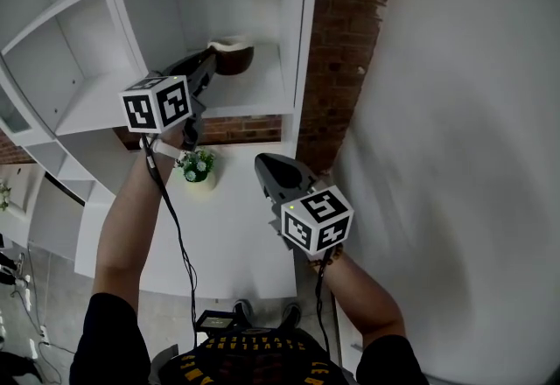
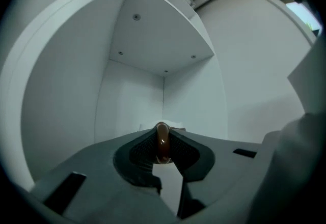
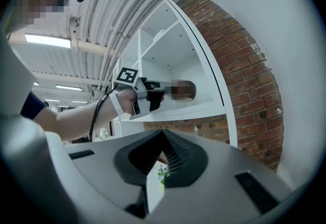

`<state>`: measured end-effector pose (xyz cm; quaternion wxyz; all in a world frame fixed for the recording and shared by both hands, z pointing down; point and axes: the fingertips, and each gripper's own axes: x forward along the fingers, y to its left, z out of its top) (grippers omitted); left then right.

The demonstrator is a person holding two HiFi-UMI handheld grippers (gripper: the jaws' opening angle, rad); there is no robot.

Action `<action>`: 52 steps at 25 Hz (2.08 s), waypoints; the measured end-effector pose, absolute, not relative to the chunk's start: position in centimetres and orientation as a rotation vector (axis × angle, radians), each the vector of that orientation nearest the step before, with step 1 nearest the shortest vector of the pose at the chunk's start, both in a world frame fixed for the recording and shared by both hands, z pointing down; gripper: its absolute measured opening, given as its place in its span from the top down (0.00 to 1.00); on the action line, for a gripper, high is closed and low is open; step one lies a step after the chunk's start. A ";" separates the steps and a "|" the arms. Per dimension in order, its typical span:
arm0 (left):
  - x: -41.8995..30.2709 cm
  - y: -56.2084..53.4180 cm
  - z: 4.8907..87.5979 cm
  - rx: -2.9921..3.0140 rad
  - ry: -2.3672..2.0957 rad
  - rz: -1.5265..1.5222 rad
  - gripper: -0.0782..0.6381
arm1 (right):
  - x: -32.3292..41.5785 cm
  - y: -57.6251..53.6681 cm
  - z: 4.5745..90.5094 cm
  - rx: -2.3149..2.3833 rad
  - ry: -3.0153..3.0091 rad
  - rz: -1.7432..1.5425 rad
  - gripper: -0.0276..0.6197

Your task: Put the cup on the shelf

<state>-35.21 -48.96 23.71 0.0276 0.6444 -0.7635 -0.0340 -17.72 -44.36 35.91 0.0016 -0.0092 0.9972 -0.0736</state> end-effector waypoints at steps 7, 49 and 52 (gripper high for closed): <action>-35.0 -49.5 25.2 1.947 -2.402 0.075 0.81 | -16.5 -44.7 36.8 -0.028 3.141 -0.248 0.95; -25.3 -33.2 38.1 2.065 -2.348 -0.099 0.75 | -18.1 -40.1 38.7 0.086 3.161 -0.309 0.95; -25.5 -32.4 40.9 2.004 -2.314 -0.124 0.75 | -18.2 -40.0 39.1 0.072 3.168 -0.329 0.95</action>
